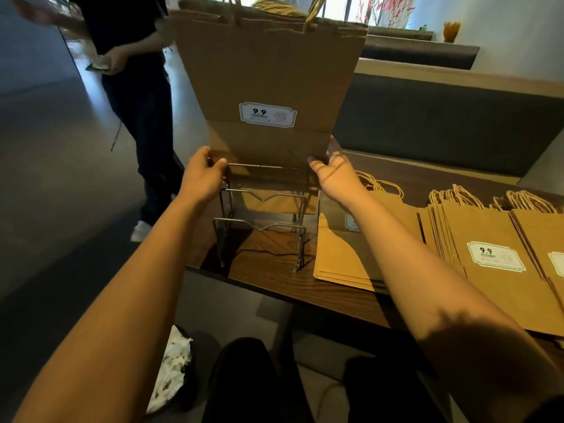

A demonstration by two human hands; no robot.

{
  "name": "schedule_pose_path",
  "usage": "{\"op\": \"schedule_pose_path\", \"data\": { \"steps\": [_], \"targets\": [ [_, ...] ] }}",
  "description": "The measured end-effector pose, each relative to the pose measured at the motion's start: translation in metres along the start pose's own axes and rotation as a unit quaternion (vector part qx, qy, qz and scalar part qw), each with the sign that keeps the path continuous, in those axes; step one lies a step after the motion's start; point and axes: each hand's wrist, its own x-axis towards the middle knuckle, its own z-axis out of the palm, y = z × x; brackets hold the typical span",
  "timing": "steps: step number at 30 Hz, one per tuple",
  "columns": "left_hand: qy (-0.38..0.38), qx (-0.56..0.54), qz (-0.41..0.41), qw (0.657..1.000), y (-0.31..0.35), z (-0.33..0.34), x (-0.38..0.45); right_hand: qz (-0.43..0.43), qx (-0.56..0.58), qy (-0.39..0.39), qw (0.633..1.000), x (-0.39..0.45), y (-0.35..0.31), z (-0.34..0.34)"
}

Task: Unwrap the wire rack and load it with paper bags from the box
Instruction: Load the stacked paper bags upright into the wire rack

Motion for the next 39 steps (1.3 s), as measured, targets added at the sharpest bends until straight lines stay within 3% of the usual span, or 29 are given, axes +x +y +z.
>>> {"op": "schedule_pose_path", "data": {
  "steps": [7, 10, 13, 18, 21, 26, 30, 33, 39],
  "targets": [
    [-0.07, 0.149, -0.057, 0.985, -0.029, -0.011, 0.0, -0.009, -0.047, -0.019, 0.999, -0.013, 0.022, 0.004],
    [-0.11, 0.191, -0.08, 0.972, -0.046, -0.014, -0.005, 0.011, -0.105, 0.023, 0.994, -0.019, 0.032, 0.007],
    [-0.052, 0.218, -0.033, 0.974, -0.047, -0.011, -0.006, 0.01, -0.124, 0.062, 0.99, -0.023, 0.036, 0.008],
    [-0.026, 0.169, -0.004, 0.985, -0.041, -0.002, -0.004, 0.011, -0.113, 0.094, 0.989, -0.025, 0.039, 0.014],
    [-0.039, 0.133, -0.012, 0.99, -0.046, 0.001, -0.001, 0.037, -0.038, 0.03, 0.998, -0.027, 0.036, 0.02],
    [-0.085, 0.053, -0.013, 0.995, -0.051, -0.002, -0.006, 0.049, -0.051, -0.012, 0.997, -0.03, 0.041, 0.028],
    [-0.064, -0.046, -0.113, 0.99, -0.05, -0.006, -0.005, 0.062, -0.037, -0.002, 0.997, -0.027, 0.048, 0.027],
    [-0.014, -0.078, -0.152, 0.985, -0.04, -0.007, -0.006, 0.065, -0.006, 0.01, 0.998, -0.029, 0.05, 0.018],
    [0.135, -0.112, -0.053, 0.983, 0.009, -0.011, -0.006, 0.091, -0.005, 0.05, 0.995, -0.036, 0.054, -0.019]
  ]
}}
